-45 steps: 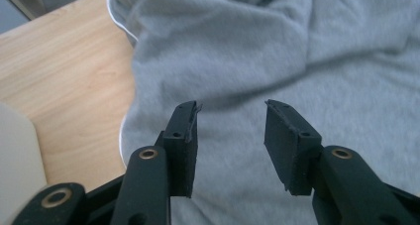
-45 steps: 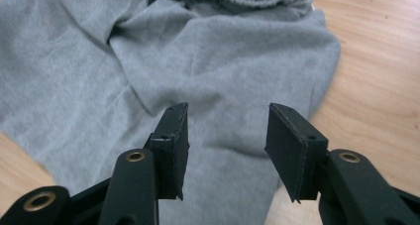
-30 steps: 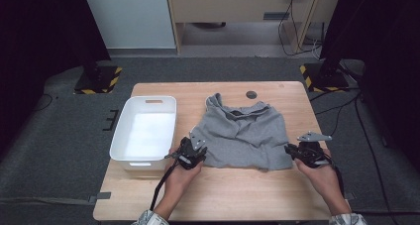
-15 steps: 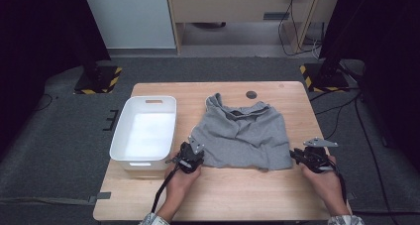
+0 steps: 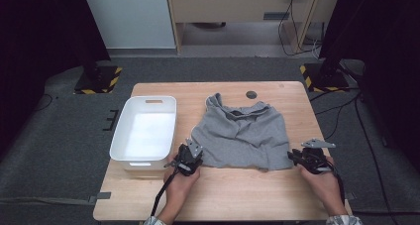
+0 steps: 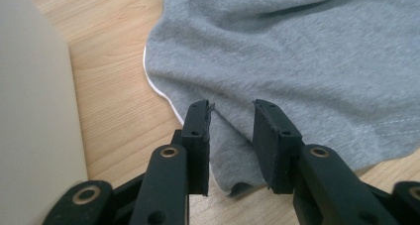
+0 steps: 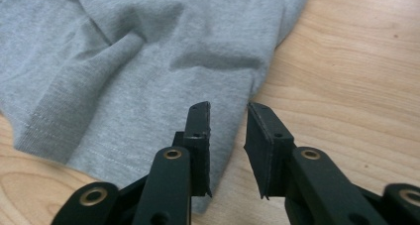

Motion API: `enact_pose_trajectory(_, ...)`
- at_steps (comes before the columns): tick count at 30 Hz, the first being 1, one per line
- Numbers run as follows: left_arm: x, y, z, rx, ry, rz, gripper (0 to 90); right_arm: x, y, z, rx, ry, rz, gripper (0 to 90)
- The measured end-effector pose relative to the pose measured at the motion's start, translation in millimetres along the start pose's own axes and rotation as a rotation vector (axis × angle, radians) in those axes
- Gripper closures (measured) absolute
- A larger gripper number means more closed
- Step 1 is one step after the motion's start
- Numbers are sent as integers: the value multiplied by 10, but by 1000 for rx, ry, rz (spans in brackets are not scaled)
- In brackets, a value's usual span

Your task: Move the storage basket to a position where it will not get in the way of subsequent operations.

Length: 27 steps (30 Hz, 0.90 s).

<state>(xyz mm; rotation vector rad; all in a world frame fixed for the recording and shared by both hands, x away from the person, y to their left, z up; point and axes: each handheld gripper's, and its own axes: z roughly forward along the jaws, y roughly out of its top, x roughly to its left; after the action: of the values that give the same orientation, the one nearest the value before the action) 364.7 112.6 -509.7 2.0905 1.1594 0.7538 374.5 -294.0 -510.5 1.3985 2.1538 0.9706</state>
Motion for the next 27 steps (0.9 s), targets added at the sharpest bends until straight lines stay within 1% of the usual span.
enact_pose_trajectory(1,-1,0,-1,0,-6,-5,673,5,-6,6,0,2,0,696)
enact_pose_trajectory(2,1,-4,-1,0,-2,-8,673,11,-10,13,3,10,-1,675)
enact_pose_trajectory(3,-1,-10,3,2,10,5,673,13,-12,22,1,18,-7,658)
enact_pose_trajectory(4,-3,-17,11,7,20,20,670,22,-14,29,2,25,-1,642)
enact_pose_trajectory(5,-3,-27,19,11,21,19,666,27,-14,34,5,29,0,624)
enact_pose_trajectory(8,-5,-43,28,18,21,9,639,48,-14,60,0,49,1,569)
enact_pose_trajectory(11,-9,-44,35,18,25,-2,579,78,-21,99,21,59,1,538)
enact_pose_trajectory(13,-5,-45,43,23,20,-14,537,85,-25,115,30,61,4,535)
enact_pose_trajectory(15,-6,-49,59,33,8,-17,513,82,-30,120,37,64,6,541)
enact_pose_trajectory(18,-15,-62,84,52,-3,-16,488,71,-42,131,50,69,14,592)
enact_pose_trajectory(20,-21,-73,93,59,-7,-15,484,67,-45,133,55,75,14,643)
enact_pose_trajectory(22,-27,-84,101,61,-9,-17,479,66,-43,130,63,81,18,709)
enact_pose_trajectory(23,-28,-91,106,65,-10,-17,479,67,-44,135,68,79,10,748)
enact_pose_trajectory(24,-28,-98,111,66,-12,-20,479,72,-46,141,73,78,4,768)
enact_pose_trajectory(26,-22,-104,109,65,-16,-25,485,76,-40,136,80,91,9,842)
enact_pose_trajectory(27,-18,-105,109,66,-22,-31,493,80,-37,133,83,93,-2,867)
